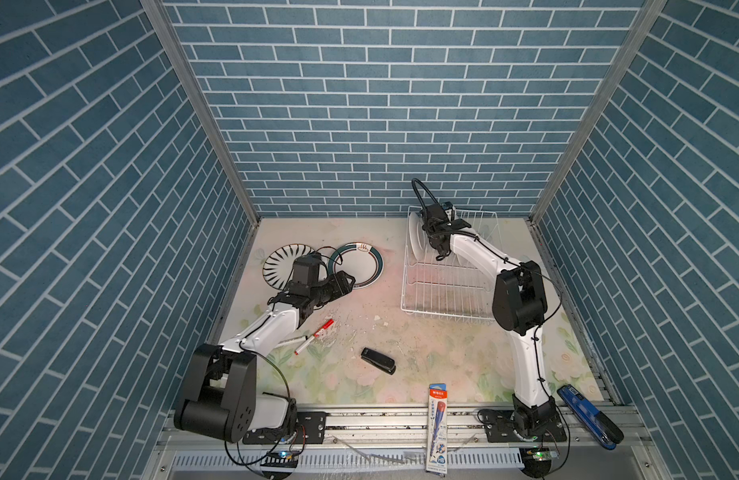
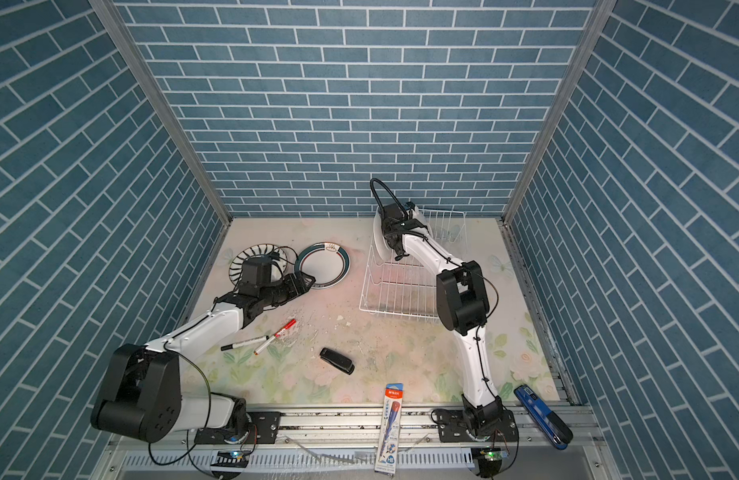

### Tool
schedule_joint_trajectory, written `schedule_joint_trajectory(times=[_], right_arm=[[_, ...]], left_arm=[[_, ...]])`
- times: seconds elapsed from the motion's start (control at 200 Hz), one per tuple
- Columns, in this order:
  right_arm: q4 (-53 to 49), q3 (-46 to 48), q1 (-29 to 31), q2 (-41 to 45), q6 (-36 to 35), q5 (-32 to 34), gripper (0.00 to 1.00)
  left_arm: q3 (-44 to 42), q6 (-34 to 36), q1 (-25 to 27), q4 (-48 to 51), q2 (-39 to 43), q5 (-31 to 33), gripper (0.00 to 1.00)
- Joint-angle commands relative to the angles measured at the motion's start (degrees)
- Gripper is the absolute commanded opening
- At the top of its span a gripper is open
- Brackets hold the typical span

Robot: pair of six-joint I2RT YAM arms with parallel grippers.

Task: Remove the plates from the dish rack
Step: 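Close the right gripper on the rim of the white plate in the rack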

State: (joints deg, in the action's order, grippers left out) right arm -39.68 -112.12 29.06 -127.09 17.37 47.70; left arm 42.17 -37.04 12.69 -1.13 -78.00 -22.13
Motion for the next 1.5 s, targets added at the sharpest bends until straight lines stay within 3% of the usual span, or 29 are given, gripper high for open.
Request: schedule_joint_trajectory(times=[0.0, 0.345, 0.67, 1.01, 1.496], right_arm=[[-0.83, -3.11, -0.22, -1.06, 2.59, -0.03, 0.29], [-0.64, -3.1, -0.14, -1.06, 3.03, 0.2, 0.2], [-0.8, -2.46, -0.25, -0.53, 3.38, 1.08, 0.0], [-0.19, -1.35, -0.06, 0.23, 3.68, 3.43, 0.0], [7.22, 1.64, 2.23, 3.06, -3.9, 12.81, 0.0]], left_arm=[[0.57, 0.85, 0.23, 0.45, 0.89, -0.14, 0.77], [0.45, 1.07, 0.19, 0.44, 0.91, -0.19, 0.77], [0.45, 1.09, 0.23, 0.6, 0.83, -0.11, 0.77], [0.1, 1.08, 0.24, 0.95, 1.66, -0.11, 0.77], [-0.6, 0.94, 0.25, 0.97, 2.82, -0.02, 0.77]])
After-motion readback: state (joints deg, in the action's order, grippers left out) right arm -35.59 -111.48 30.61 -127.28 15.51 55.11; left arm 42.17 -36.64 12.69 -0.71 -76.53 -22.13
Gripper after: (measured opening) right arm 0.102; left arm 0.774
